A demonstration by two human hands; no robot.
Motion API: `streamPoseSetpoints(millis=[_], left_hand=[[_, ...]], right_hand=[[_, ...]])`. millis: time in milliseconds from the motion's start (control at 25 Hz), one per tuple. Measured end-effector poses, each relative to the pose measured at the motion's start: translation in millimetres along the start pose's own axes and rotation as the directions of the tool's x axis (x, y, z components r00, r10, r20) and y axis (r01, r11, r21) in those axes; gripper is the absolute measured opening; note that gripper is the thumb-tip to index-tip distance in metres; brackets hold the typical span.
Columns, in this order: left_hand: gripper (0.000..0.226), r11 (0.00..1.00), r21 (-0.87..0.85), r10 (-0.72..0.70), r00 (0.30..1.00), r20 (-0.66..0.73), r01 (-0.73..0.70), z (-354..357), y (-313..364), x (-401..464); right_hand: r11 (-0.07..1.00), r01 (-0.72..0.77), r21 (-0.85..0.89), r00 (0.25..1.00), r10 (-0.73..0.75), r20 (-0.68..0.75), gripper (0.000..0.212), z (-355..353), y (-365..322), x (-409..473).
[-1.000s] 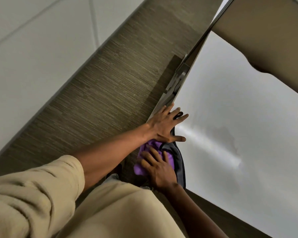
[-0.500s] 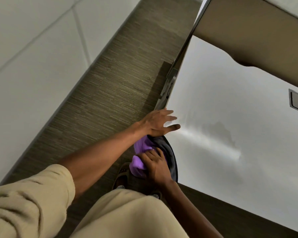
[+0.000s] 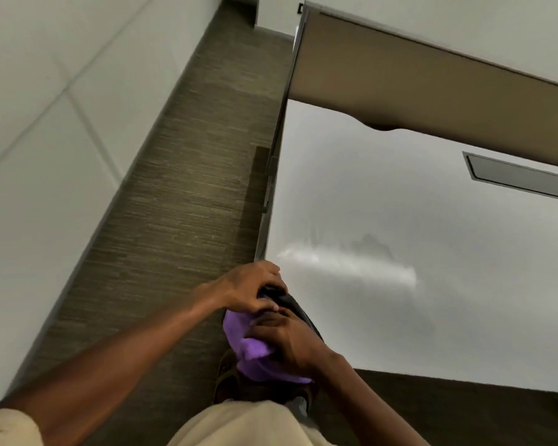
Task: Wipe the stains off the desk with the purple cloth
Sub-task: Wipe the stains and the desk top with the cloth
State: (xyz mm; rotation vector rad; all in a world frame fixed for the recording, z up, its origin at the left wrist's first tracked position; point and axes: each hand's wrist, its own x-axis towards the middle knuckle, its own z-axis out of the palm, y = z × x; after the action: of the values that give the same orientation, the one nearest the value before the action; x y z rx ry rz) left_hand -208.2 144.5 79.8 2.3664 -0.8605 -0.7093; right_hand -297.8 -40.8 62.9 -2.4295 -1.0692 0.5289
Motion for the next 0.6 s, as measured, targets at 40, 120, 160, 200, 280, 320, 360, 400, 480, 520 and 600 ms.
streamPoseSetpoints(millis=[40, 120, 160, 200, 280, 320, 360, 400, 480, 520, 600], left_hand=[[0.045, 0.998, 0.056, 0.039, 0.999, -0.029, -0.037, 1.1, 0.1, 6.9], [0.037, 0.983, 0.172, 0.079, 0.995, -0.067, -0.066, 6.6, 1.9, 18.3], [0.033, 0.975, 0.212, 0.078, 0.995, -0.062, -0.063, 10.3, 3.2, 23.6], [0.029, 0.973, 0.223, 0.079, 0.995, -0.059, -0.064, 12.2, 5.1, 28.0], [0.023, 0.977, 0.199, 0.092, 0.993, -0.077, -0.075, 13.5, 10.2, 35.9], [0.021, 0.98, 0.181, 0.103, 0.99, -0.093, -0.085, 15.2, 12.5, 38.9], [0.019, 0.982, 0.161, 0.117, 0.987, -0.106, -0.099, 16.2, 15.7, 42.2], [0.018, 0.984, 0.144, 0.123, 0.986, -0.109, -0.107, 17.8, 17.7, 45.5], [0.016, 0.985, 0.13, 0.133, 0.984, -0.121, -0.117, 18.4, 21.7, 49.9], [0.016, 0.984, 0.128, 0.14, 0.981, -0.133, -0.123, 16.9, 24.3, 51.3], [0.016, 0.979, 0.143, 0.163, 0.977, -0.137, -0.143, 13.9, 27.6, 53.8]], right_hand=[[1.0, -0.022, 0.019, 0.999, 0.021, 0.03, 0.04, -5.0, 2.1, -3.1], [0.998, -0.062, -0.01, 0.995, 0.062, 0.075, 0.044, -16.4, 5.1, -10.6], [0.996, -0.078, -0.035, 0.992, 0.081, 0.101, 0.048, -22.1, 6.5, -14.3], [0.995, -0.097, -0.034, 0.986, 0.101, 0.131, 0.052, -29.5, 7.0, -18.2], [0.992, -0.124, 0.037, 0.977, 0.116, 0.18, 0.054, -42.2, 8.3, -25.9], [0.981, -0.157, 0.115, 0.972, 0.133, 0.196, 0.052, -48.3, 9.5, -29.1], [0.952, -0.205, 0.226, 0.969, 0.165, 0.182, 0.046, -55.3, 9.5, -32.4], [0.899, -0.255, 0.356, 0.967, 0.232, 0.107, 0.037, -60.2, 8.9, -34.4], [0.791, -0.315, 0.525, 0.853, 0.479, -0.209, 0.024, -63.3, 14.5, -35.2], [0.764, -0.392, 0.512, 0.74, 0.593, -0.318, 0.026, -61.2, 20.8, -35.9], [0.691, -0.563, 0.453, 0.636, 0.713, -0.297, 0.048, -57.1, 32.2, -37.3]])
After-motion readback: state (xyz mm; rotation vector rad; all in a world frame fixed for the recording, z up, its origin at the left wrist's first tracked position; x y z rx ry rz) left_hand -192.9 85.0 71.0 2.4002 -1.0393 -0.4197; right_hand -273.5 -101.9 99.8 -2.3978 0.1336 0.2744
